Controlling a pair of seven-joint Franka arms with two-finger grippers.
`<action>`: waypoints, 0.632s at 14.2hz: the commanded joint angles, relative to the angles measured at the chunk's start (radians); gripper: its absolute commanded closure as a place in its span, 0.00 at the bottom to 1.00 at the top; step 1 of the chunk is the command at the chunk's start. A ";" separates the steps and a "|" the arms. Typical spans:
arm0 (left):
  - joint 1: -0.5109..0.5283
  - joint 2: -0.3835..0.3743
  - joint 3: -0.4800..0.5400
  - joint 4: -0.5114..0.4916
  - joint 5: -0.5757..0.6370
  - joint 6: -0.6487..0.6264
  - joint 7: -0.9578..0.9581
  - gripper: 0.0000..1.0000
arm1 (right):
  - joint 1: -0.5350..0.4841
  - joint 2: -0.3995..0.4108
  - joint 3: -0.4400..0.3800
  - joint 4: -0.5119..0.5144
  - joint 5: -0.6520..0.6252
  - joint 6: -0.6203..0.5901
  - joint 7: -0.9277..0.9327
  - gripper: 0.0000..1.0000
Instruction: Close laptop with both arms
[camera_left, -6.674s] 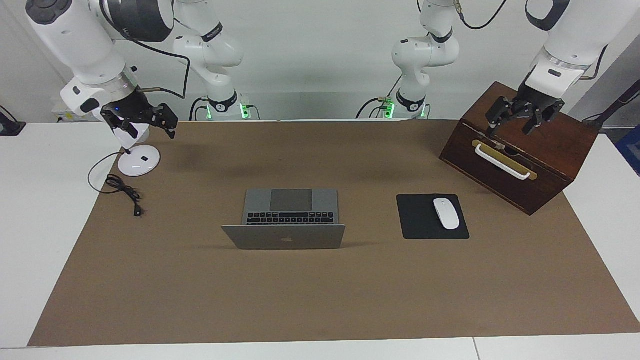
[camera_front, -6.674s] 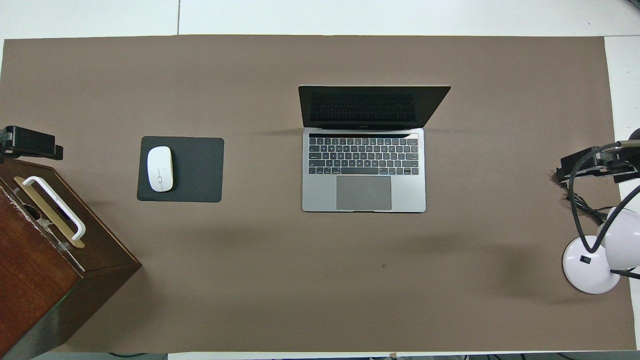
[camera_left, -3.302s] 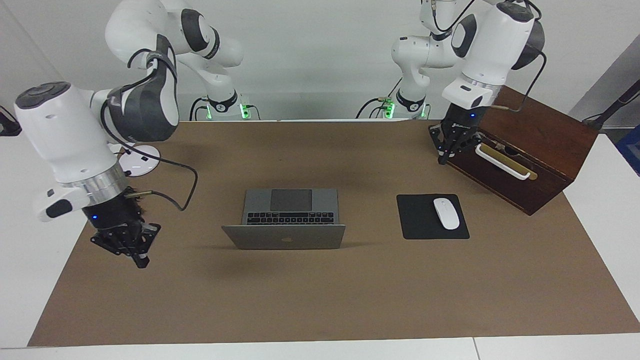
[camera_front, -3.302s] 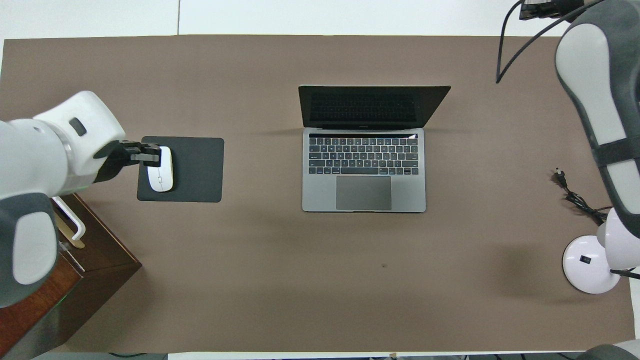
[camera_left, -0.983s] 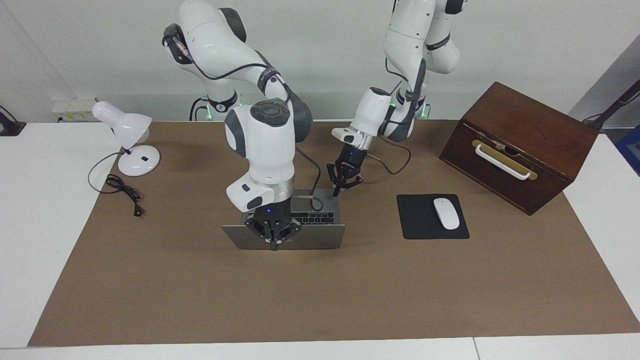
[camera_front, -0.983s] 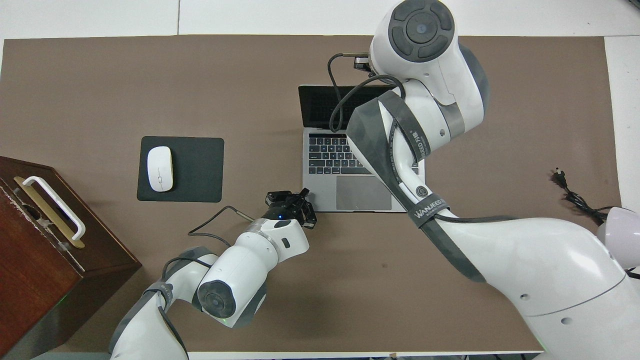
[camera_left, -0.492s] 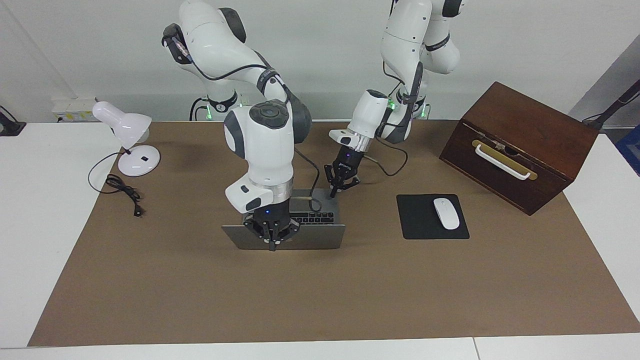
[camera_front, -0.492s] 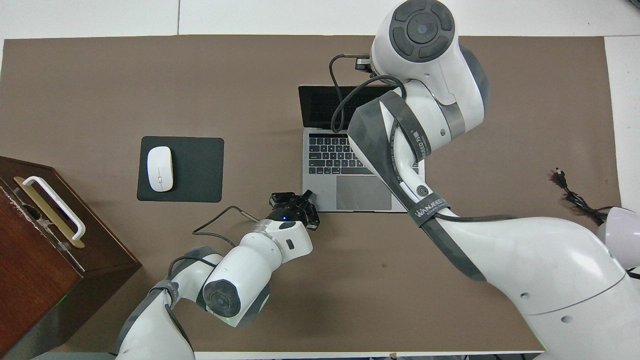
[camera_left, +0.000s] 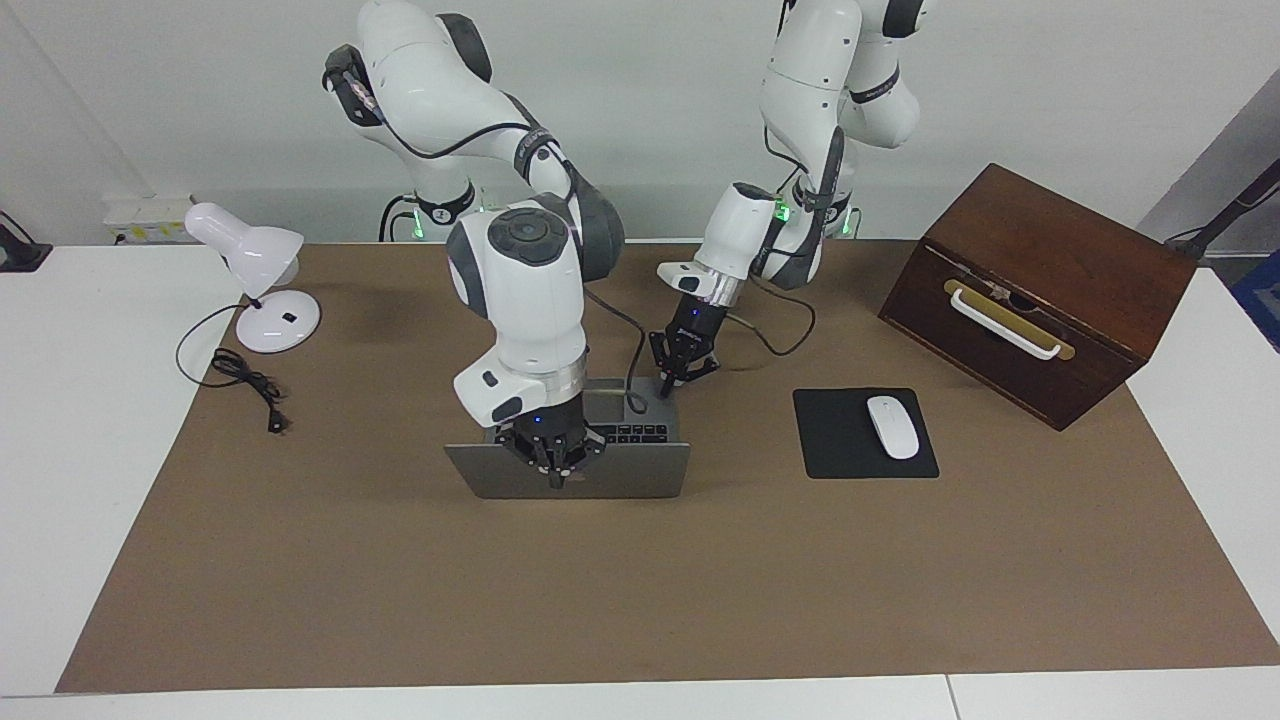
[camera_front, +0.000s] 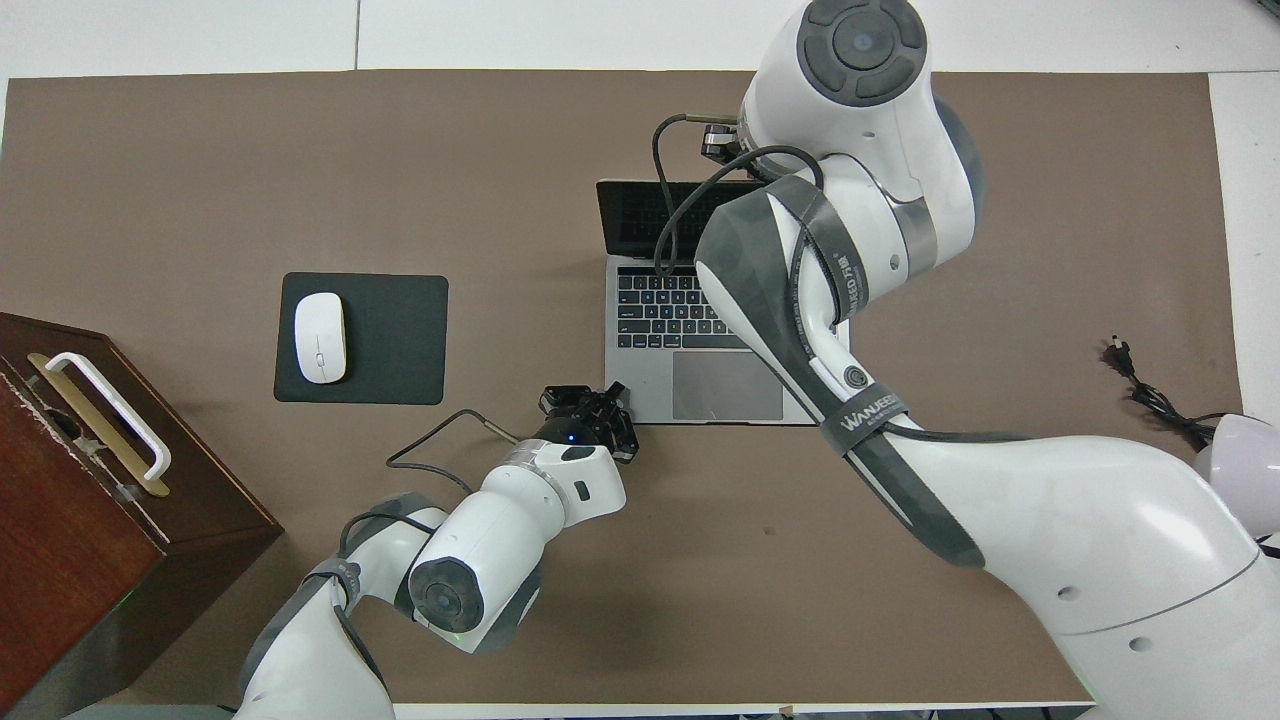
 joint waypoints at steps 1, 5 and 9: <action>-0.018 0.026 0.019 0.001 -0.007 0.021 0.066 1.00 | -0.026 -0.045 0.006 -0.052 0.114 -0.079 0.027 1.00; -0.012 0.032 0.019 -0.014 -0.007 0.019 0.135 1.00 | -0.061 -0.074 0.006 -0.084 0.220 -0.246 0.042 1.00; -0.009 0.032 0.019 -0.036 -0.007 0.019 0.168 1.00 | -0.081 -0.133 0.008 -0.209 0.288 -0.256 0.025 1.00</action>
